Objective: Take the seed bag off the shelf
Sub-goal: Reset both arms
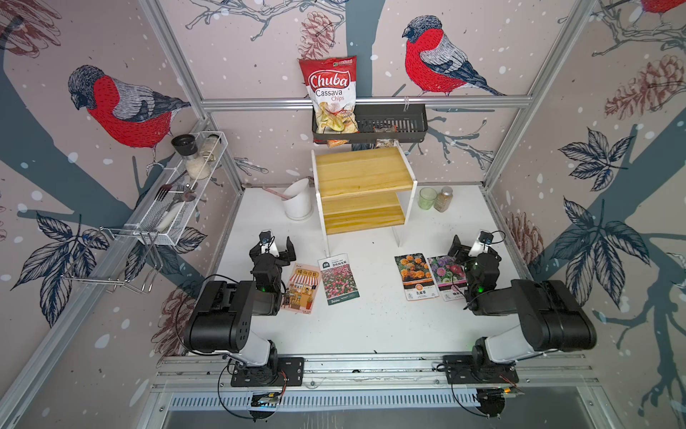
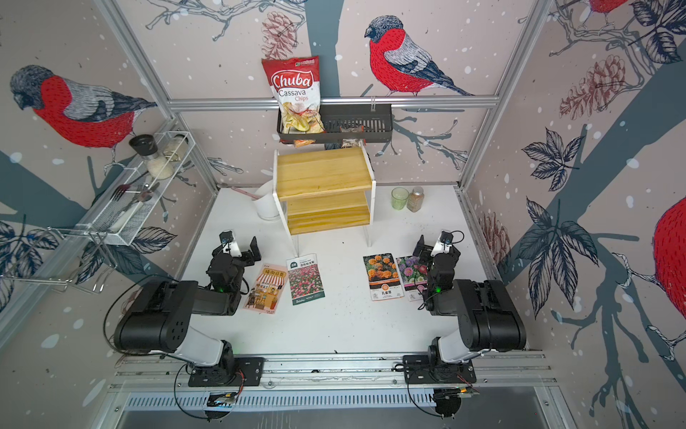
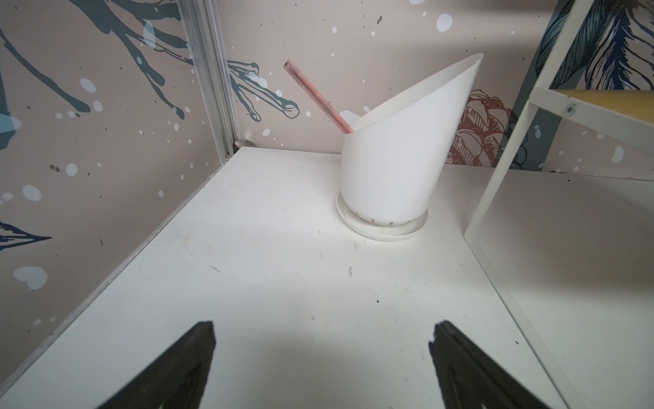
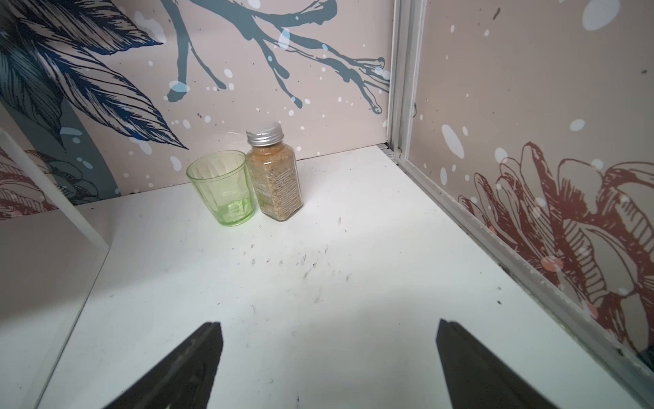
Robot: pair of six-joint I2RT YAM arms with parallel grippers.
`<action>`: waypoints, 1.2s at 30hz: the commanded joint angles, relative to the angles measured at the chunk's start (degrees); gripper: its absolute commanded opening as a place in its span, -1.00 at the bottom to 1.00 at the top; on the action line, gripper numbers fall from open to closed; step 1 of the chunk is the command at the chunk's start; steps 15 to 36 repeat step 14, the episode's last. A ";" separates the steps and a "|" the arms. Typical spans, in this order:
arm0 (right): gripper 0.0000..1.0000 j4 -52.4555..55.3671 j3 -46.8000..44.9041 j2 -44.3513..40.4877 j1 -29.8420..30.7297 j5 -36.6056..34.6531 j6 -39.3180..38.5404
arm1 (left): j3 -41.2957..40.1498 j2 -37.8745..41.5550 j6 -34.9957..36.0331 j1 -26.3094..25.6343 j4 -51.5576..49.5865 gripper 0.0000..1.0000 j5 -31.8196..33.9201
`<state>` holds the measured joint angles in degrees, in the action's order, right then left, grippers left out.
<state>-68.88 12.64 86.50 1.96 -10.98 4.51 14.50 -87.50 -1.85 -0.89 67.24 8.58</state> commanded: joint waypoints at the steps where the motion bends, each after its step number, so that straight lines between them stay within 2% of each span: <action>1: 1.00 -1.65 0.19 -0.20 0.00 -0.62 -0.29 | 0.97 0.38 1.34 -0.14 -0.06 0.97 -2.22; 36: 1.00 -1.03 0.49 -0.11 -0.43 0.19 -0.21 | 1.03 0.59 1.32 -0.11 -0.65 0.97 -2.43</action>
